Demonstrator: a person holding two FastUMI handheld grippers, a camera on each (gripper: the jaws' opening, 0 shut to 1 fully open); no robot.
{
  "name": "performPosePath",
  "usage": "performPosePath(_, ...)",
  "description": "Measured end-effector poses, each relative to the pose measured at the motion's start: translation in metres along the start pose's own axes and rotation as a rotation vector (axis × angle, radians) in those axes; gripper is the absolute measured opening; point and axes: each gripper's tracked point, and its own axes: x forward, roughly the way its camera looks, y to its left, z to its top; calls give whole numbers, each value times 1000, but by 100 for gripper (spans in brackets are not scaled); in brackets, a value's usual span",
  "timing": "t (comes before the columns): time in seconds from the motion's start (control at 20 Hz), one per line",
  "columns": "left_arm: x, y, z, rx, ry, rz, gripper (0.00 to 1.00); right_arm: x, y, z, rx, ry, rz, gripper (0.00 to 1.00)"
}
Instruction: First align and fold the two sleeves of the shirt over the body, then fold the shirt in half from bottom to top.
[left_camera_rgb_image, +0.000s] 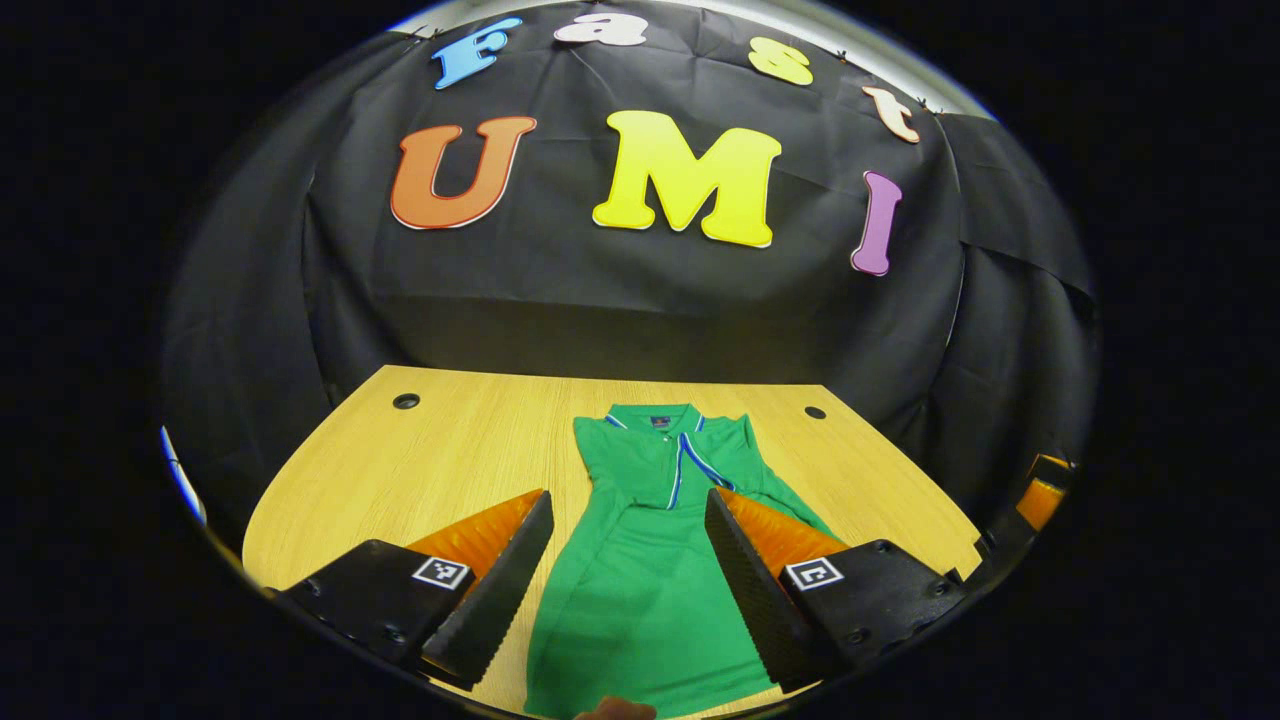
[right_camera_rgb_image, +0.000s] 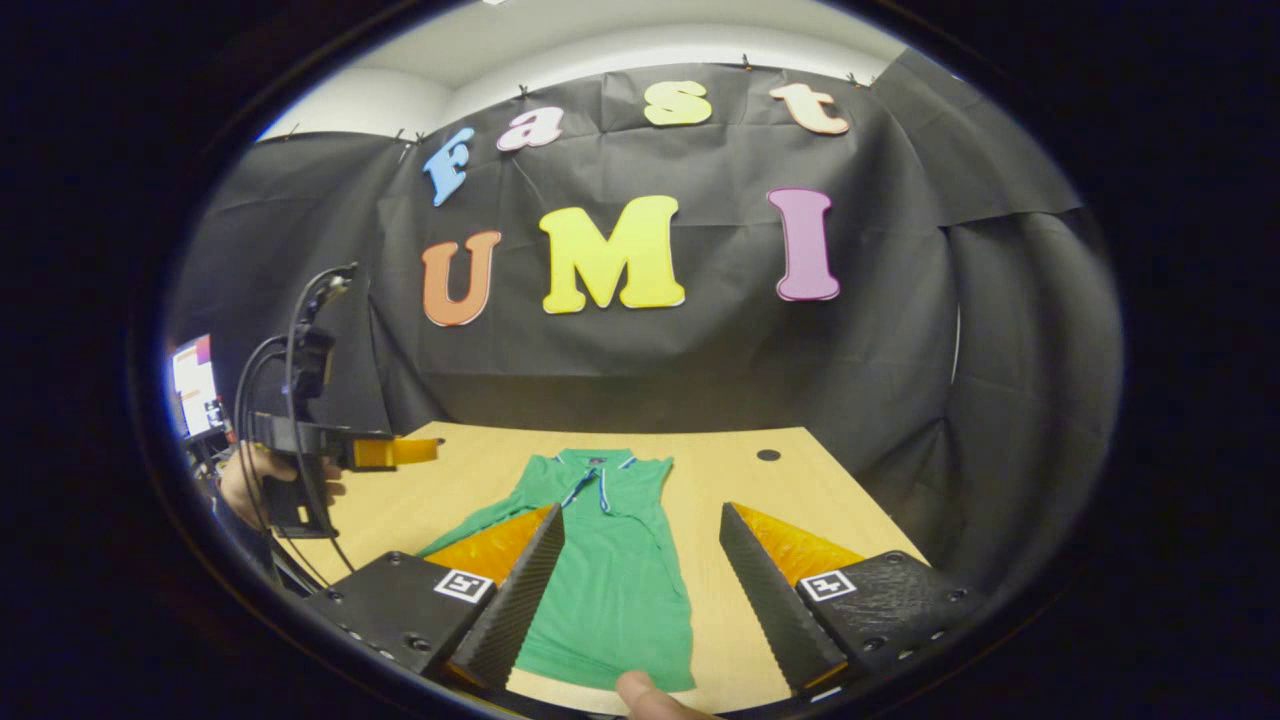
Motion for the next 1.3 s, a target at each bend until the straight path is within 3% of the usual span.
performPosePath(0.05, -10, 3, -9, 10, -4, 8, 99, -3, -5, -4, -14, -1, -19, 99)
performPosePath(0.2, -37, 16, -51, 42, 34, 35, 99, -6, -11, -23, -54, 41, -44, 92)
performPosePath(0.25, -44, 22, -69, 44, 68, 46, 99, -5, -13, -35, -59, 68, -50, 95)
performPosePath(0.5, -70, 40, -192, -88, 352, 78, 99, 13, -14, -98, -50, 249, -35, 96)
performPosePath(0.7, -88, 52, -227, -163, 536, 78, 99, 27, -7, -144, -33, 395, 6, 96)
performPosePath(0.85, -91, 52, -239, -147, 639, 94, 99, 36, -13, -171, -2, 499, -6, 96)
performPosePath(1.15, -97, 51, -246, -137, 756, 82, 99, 49, -35, -205, 175, 673, -80, 96)
performPosePath(1.25, -96, 51, -246, -126, 766, 85, 99, 48, -26, -216, 325, 764, -53, 95)
performPosePath(1.3, -96, 52, -247, -109, 773, 87, 99, 47, -15, -218, 450, 793, -8, 90)
